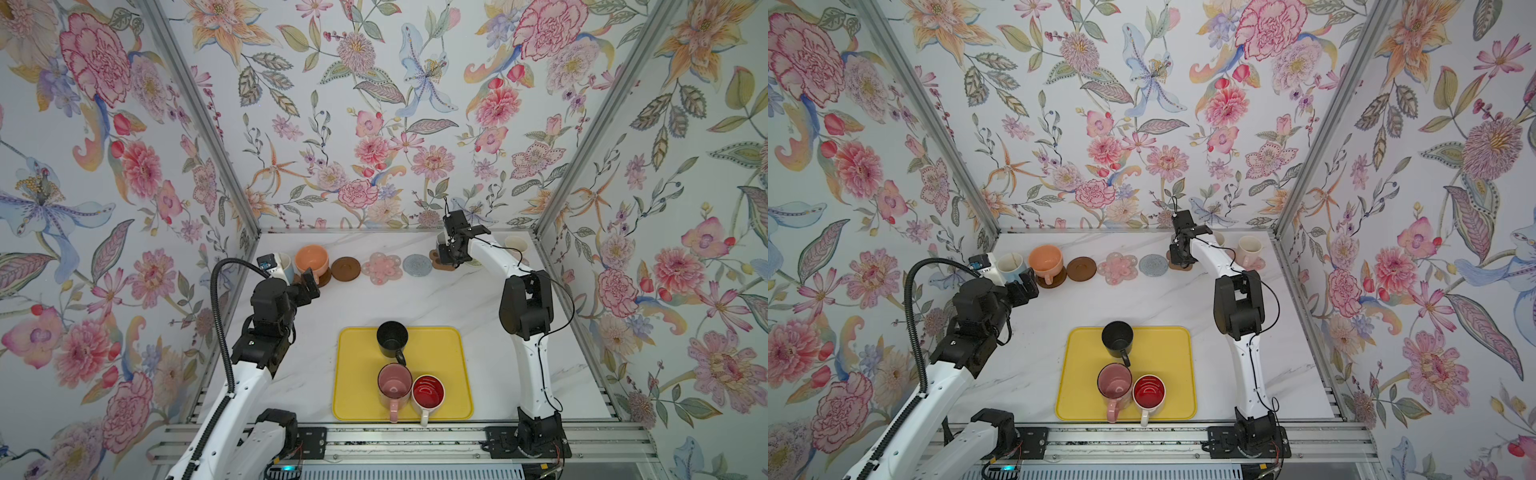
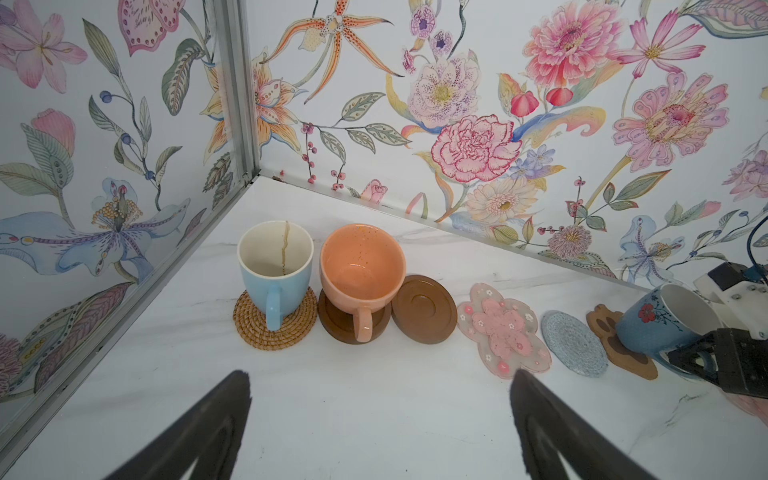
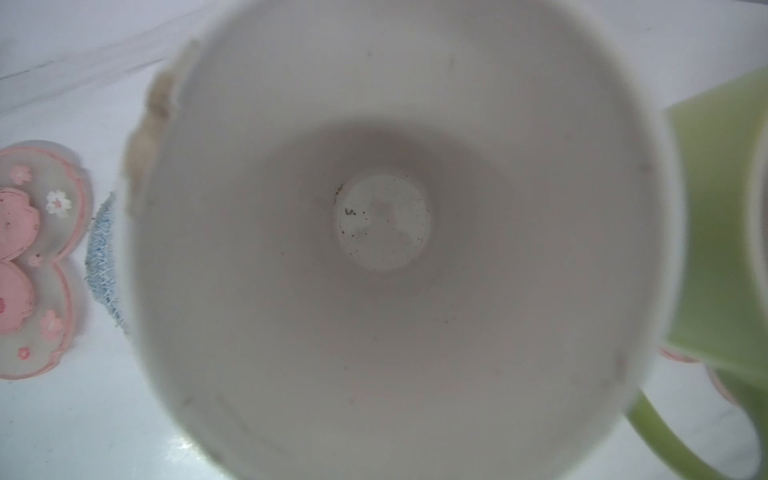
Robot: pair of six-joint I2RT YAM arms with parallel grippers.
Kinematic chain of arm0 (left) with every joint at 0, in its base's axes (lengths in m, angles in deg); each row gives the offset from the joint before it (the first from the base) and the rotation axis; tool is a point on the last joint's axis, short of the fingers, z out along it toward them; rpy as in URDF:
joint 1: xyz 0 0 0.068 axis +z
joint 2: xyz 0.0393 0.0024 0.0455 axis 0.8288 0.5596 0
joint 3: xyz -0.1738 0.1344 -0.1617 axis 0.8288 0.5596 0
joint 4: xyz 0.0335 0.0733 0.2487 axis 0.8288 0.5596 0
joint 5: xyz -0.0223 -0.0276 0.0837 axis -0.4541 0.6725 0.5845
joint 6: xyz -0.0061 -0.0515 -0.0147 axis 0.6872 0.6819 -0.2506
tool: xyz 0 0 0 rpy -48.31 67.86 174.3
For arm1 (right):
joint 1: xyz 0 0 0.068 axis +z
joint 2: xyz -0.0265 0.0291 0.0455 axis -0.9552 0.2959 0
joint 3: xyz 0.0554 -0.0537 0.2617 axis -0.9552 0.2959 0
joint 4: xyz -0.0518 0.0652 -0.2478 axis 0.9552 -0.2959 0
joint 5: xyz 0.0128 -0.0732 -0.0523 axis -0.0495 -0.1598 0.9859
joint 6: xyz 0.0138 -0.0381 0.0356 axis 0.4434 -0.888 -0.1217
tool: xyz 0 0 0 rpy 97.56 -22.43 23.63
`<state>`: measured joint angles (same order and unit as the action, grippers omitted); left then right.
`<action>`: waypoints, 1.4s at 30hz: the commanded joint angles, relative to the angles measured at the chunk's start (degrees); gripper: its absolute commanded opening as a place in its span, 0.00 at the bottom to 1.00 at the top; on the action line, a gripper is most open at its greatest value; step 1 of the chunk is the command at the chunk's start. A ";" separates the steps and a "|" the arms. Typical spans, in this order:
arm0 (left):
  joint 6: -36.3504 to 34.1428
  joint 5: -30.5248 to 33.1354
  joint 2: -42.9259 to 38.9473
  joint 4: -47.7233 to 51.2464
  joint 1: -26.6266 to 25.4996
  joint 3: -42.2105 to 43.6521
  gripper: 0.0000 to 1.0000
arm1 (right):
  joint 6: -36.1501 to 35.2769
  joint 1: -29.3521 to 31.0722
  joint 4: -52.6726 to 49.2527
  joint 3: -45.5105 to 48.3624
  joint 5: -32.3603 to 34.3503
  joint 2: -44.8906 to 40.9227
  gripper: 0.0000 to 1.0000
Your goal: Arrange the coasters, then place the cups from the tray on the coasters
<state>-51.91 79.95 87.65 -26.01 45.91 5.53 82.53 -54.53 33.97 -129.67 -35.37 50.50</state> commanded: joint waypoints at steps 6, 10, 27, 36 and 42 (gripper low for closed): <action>0.50 1.17 -0.46 0.59 0.14 0.75 0.99 | -0.58 -0.60 1.71 -4.21 0.40 1.03 0.00; 0.43 1.20 -0.30 0.55 0.17 0.71 0.99 | -0.54 -0.58 1.68 -4.79 0.36 1.66 0.00; 0.37 1.28 -0.31 0.59 0.21 0.75 0.99 | -0.32 -0.51 1.70 -6.74 -0.22 3.60 0.00; 0.23 1.37 -0.47 0.63 0.22 0.75 0.99 | -0.14 -0.72 1.71 -6.90 -0.13 4.41 0.00; 0.35 1.28 -0.38 0.59 0.26 0.59 0.99 | 0.38 -0.75 1.85 -6.33 -0.50 4.57 0.00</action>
<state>-51.91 79.97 87.65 -26.01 45.91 5.53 82.59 -54.88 34.06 -134.06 -35.61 54.57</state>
